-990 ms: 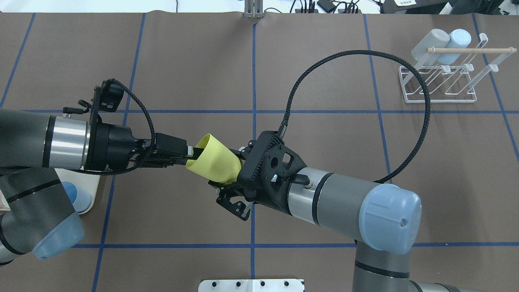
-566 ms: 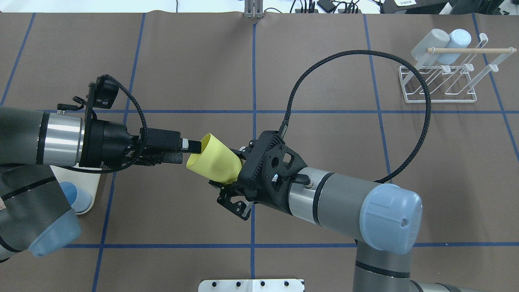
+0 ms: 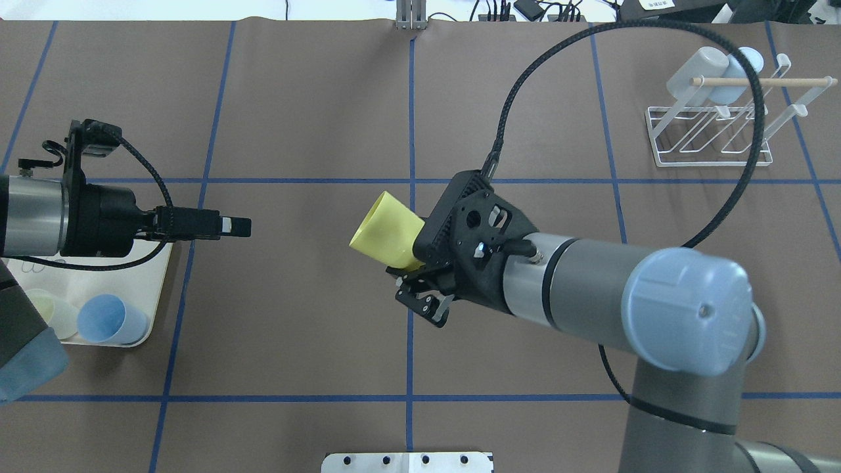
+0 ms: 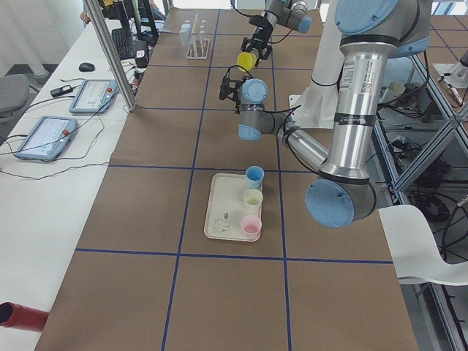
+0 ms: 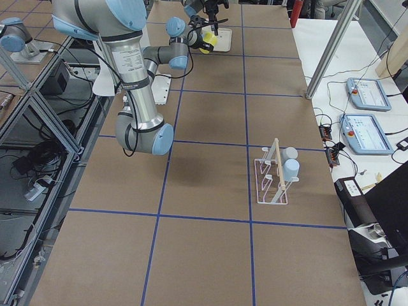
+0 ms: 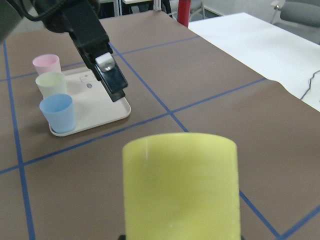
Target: Transfer IKEA cup to right arm and place on rack
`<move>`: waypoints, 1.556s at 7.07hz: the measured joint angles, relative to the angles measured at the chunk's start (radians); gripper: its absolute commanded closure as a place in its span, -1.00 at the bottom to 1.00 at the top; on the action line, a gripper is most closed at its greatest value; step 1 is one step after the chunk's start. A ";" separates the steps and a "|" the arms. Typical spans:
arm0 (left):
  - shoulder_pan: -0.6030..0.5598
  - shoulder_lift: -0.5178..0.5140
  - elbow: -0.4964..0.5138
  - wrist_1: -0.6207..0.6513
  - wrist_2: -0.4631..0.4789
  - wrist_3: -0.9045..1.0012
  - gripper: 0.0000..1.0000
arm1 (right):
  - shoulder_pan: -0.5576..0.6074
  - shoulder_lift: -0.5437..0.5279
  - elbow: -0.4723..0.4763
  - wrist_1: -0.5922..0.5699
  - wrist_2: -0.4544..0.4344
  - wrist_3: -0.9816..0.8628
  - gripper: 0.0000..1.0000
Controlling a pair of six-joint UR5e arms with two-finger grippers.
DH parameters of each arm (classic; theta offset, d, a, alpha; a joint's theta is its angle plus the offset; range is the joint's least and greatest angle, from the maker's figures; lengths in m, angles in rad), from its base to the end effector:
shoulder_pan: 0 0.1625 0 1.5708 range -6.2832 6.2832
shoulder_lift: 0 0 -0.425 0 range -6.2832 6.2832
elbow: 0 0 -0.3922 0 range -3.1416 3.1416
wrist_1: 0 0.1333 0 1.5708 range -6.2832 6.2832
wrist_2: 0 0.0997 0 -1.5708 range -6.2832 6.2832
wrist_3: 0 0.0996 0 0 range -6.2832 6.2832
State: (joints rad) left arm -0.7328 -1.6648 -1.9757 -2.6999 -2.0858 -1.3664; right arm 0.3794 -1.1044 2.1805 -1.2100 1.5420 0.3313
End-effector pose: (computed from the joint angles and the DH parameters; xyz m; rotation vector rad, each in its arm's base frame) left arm 0.2894 -0.3738 0.2935 0.3613 1.5798 0.0120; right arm -0.4041 -0.3077 0.1114 1.0829 -0.9985 -0.6830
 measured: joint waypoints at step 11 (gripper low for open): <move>-0.042 0.091 -0.011 -0.001 0.003 0.112 -1.00 | 0.611 -0.080 -0.068 -0.697 0.055 -1.152 1.00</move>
State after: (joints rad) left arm -0.7749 -1.5736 -1.9864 -2.7013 -2.0828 -1.2548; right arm 0.9900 -1.1841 2.1129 -1.9066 1.5974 -0.8202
